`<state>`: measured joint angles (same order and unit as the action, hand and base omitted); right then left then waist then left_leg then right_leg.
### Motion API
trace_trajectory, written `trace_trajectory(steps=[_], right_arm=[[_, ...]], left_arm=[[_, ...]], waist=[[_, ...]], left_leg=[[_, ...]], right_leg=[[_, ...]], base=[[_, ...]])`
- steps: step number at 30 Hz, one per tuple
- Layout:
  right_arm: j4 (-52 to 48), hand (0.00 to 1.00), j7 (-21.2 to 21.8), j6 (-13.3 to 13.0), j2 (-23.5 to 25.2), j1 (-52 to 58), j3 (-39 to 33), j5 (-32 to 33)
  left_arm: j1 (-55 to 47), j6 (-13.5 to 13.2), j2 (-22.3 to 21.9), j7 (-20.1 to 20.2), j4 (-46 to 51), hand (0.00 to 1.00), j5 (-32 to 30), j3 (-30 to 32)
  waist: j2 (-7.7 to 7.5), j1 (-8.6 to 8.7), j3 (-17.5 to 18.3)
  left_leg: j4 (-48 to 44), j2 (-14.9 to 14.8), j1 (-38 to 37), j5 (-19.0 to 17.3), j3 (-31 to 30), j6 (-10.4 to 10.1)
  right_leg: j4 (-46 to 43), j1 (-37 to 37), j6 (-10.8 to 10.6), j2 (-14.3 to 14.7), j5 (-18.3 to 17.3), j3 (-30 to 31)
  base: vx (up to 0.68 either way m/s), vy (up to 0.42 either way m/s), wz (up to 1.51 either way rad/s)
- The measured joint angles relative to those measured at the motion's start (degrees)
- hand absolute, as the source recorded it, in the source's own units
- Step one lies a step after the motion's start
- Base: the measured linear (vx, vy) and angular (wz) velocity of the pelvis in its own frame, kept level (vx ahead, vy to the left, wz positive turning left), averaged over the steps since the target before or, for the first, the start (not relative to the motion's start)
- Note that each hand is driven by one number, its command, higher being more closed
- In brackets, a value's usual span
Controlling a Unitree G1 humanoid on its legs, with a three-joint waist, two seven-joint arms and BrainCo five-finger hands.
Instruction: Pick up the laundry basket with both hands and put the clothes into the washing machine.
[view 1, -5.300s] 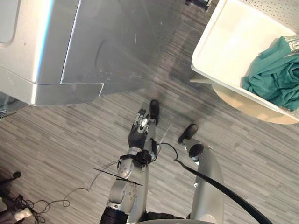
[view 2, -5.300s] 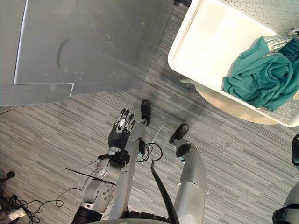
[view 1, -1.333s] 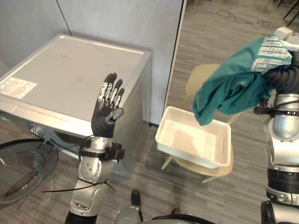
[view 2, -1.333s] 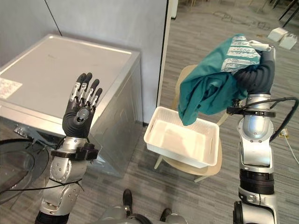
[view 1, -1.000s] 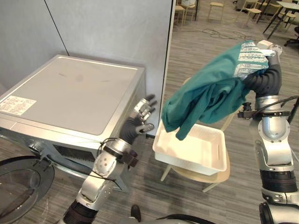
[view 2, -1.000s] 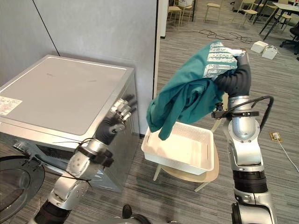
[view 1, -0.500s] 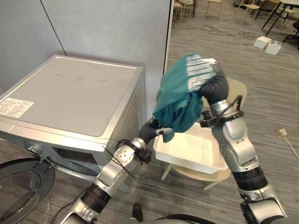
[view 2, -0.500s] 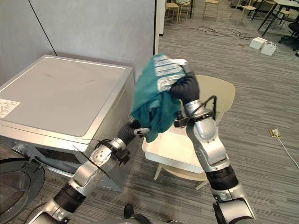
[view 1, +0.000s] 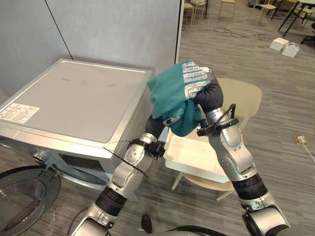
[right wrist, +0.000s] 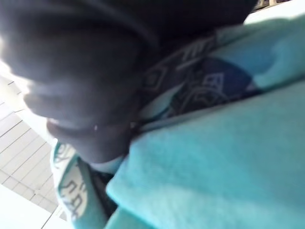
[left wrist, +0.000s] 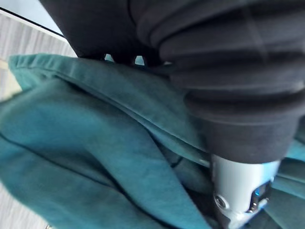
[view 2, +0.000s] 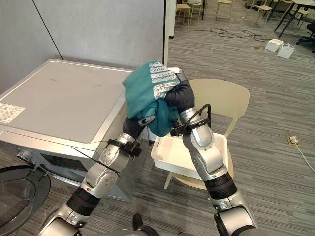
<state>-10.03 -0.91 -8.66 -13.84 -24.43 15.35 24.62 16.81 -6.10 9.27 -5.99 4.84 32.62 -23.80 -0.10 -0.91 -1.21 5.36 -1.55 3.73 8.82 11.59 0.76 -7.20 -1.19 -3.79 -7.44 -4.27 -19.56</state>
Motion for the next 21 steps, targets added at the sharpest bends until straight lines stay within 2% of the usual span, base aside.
trace_trajectory(steps=[4, 8, 10, 11, 14, 17, 21], right_arm=[[0.3, 1.00, -0.2, -0.7, 1.3, 1.9, 0.4, -0.6], [0.4, 1.00, -0.2, -2.3, 2.3, 4.5, 0.4, -0.8], [0.5, 1.00, -0.4, -2.3, 2.5, 5.4, 0.4, -1.0], [0.5, 0.00, -0.4, -2.3, 2.6, 5.6, 0.4, -1.3], [0.6, 0.00, -0.4, -2.3, 3.5, 7.1, 0.4, -2.3], [0.8, 0.00, -0.4, -2.3, 3.4, 8.2, 0.4, -2.6], [0.8, 0.00, -0.4, -2.3, 3.4, 8.7, 0.3, -2.7]], left_arm=[[-1.1, -2.0, -2.2, -2.5, 0.1, 1.00, -4.7, 1.9], [-3.3, -3.2, -3.4, -5.4, 1.8, 1.00, -9.3, 2.2], [-3.7, -3.3, -4.4, -6.5, 1.9, 1.00, -11.4, 3.2], [-3.9, -3.3, -4.8, -6.6, 1.9, 1.00, -11.6, 3.6], [-4.6, -3.4, -5.0, -7.2, 2.2, 1.00, -13.3, 4.5], [-4.6, -3.4, -6.0, -8.7, 2.6, 1.00, -13.9, 8.1], [-5.9, -4.5, -6.0, -9.7, 4.7, 1.00, -15.3, 11.4]], waist=[[0.02, -0.03, 0.0], [0.04, -0.03, 0.0], [0.04, -0.01, 0.0], [0.04, 0.00, 0.0], [0.04, 0.00, 0.0], [0.04, -0.02, 0.0], [0.03, 0.00, 0.0]], left_leg=[[0.0, 0.1, -0.1, 0.0, 0.0, 0.0], [0.0, 0.4, -0.1, 0.0, 0.0, 0.0], [0.0, 0.6, -0.1, 0.0, 0.0, 0.0], [0.0, 0.6, -0.1, 0.0, 0.0, 0.0], [0.0, 0.6, -0.2, 0.0, 0.2, 0.0], [0.1, 0.5, -0.3, -0.1, 0.5, 0.0], [0.1, 0.5, -0.2, -0.2, 1.0, -0.2]], right_leg=[[0.0, 0.0, 0.0, -0.1, 0.0, 0.2], [0.4, -0.1, -0.2, -0.4, 0.1, 0.6], [0.4, -0.1, -0.3, -0.6, 0.2, 0.7], [0.4, -0.1, -0.3, -0.6, 0.2, 0.8], [0.5, -0.1, -0.4, -0.6, 0.4, 1.0], [0.6, -0.1, -0.3, -0.6, 0.6, 1.3], [1.4, -0.1, -0.3, -0.5, 1.0, 2.0]], base=[[0.00, 0.000, 0.00], [0.00, 0.000, -0.04], [0.00, 0.000, -0.02], [0.00, 0.000, -0.03], [0.00, 0.000, -0.02], [0.00, 0.005, -0.05], [0.01, 0.011, -0.07]])
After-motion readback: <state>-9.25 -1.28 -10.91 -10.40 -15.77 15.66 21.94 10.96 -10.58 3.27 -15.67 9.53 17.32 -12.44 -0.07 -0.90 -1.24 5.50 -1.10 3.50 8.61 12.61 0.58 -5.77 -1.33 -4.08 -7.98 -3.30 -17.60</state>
